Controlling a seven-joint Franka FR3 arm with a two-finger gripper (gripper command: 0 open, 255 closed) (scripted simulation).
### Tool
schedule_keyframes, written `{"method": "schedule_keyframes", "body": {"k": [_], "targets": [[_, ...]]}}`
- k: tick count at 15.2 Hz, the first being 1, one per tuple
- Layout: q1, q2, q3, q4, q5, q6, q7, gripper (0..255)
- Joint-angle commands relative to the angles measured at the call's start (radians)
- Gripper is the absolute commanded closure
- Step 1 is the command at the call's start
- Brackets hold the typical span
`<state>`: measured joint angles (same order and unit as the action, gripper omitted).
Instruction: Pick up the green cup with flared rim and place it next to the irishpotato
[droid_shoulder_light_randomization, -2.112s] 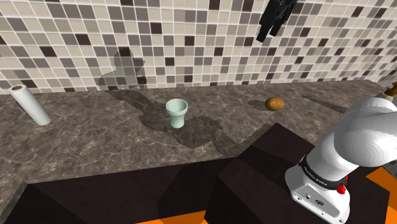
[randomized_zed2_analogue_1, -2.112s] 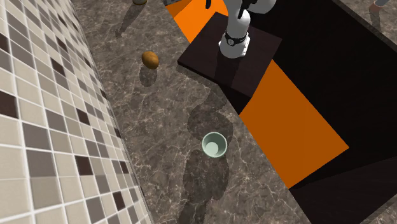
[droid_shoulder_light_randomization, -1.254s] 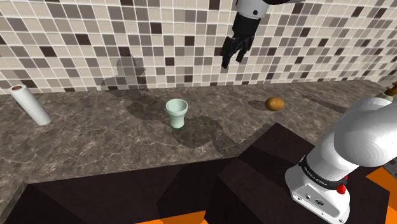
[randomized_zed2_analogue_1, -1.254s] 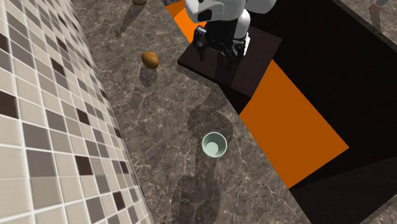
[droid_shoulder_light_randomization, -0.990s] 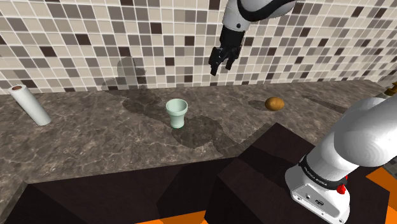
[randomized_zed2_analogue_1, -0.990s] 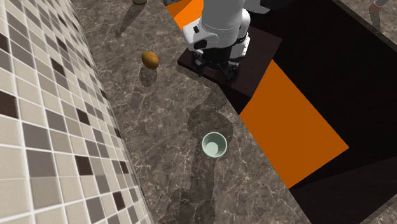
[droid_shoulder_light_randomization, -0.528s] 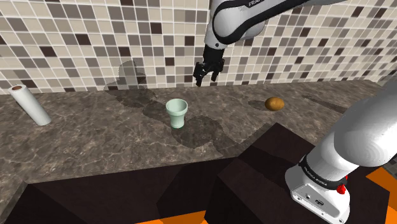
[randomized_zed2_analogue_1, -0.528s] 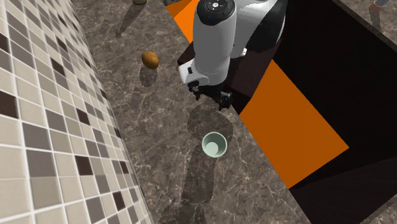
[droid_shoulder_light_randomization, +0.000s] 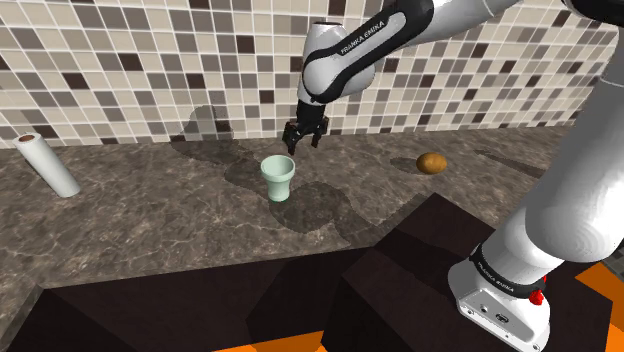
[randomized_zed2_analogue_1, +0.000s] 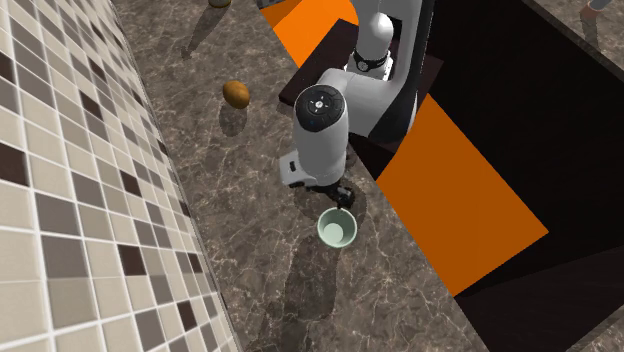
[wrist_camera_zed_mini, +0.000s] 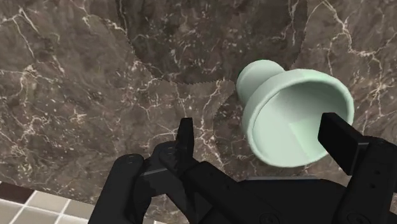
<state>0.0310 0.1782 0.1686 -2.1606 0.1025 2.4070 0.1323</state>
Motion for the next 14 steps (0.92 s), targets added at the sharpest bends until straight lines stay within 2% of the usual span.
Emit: {"method": "schedule_keyframes", "body": {"k": [1,3,10,14], "targets": [[0.006,0.086,-0.001,0.063,-0.007,0.017,0.015,0],[0.013,0.161,-0.002,0.115,-0.010,0.034,0.026,0],[0.024,0.233,-0.005,0.114,-0.019,0.108,0.031,0],[0.025,0.240,-0.006,0.115,-0.019,0.113,0.032,0]]}}
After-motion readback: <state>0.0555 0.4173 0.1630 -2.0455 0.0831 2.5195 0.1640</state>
